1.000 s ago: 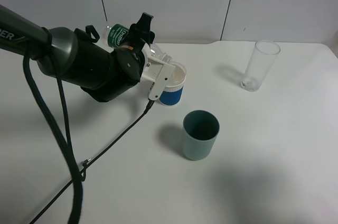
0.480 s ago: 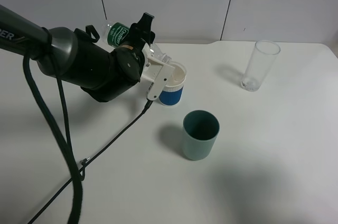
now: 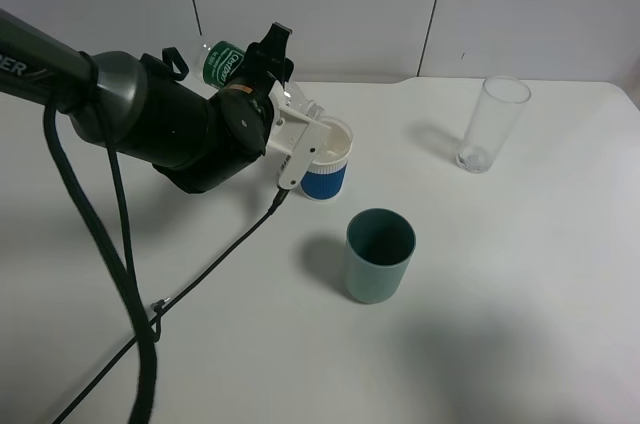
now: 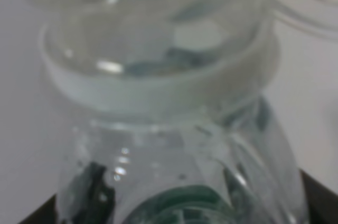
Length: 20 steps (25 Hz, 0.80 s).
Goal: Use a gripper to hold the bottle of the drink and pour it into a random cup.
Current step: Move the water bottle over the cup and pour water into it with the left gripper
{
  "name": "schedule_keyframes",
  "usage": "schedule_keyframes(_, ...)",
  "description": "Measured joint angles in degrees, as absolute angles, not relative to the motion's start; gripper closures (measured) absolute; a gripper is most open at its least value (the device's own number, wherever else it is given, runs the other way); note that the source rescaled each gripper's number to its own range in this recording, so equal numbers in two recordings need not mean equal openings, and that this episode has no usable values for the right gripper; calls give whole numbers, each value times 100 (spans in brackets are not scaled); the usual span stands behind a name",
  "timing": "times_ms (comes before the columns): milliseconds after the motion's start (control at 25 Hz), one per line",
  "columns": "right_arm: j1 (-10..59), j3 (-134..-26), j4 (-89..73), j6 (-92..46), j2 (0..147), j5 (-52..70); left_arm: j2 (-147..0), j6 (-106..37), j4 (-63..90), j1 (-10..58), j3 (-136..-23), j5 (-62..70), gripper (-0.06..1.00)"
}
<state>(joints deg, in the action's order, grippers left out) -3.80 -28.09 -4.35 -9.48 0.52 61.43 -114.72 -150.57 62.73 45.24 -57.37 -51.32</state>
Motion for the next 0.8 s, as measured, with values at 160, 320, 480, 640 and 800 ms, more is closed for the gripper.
schedule_keyframes(160,-380,-2809,-435,-948,52,6143,-11472,-15057,6240,4524,-5737,-5132,93)
schedule_keyframes(320,-380,-2809,-435,-948,52,6143,-11472,-15076,6211,4524,-5737,-5132,93)
schedule_keyframes(480,-380,-2809,-435,-948,52,6143,-11472,-15187,6204,4524,-5737,-5132,93)
schedule_keyframes(640,-380,-2809,-435,-948,52,6143,-11472,-15280,6197,4524,-5737,-5132,93)
schedule_keyframes(800,-380,-2809,-435,-948,52,6143,-11472,-15297,6190,4524,-5737,-5132,93)
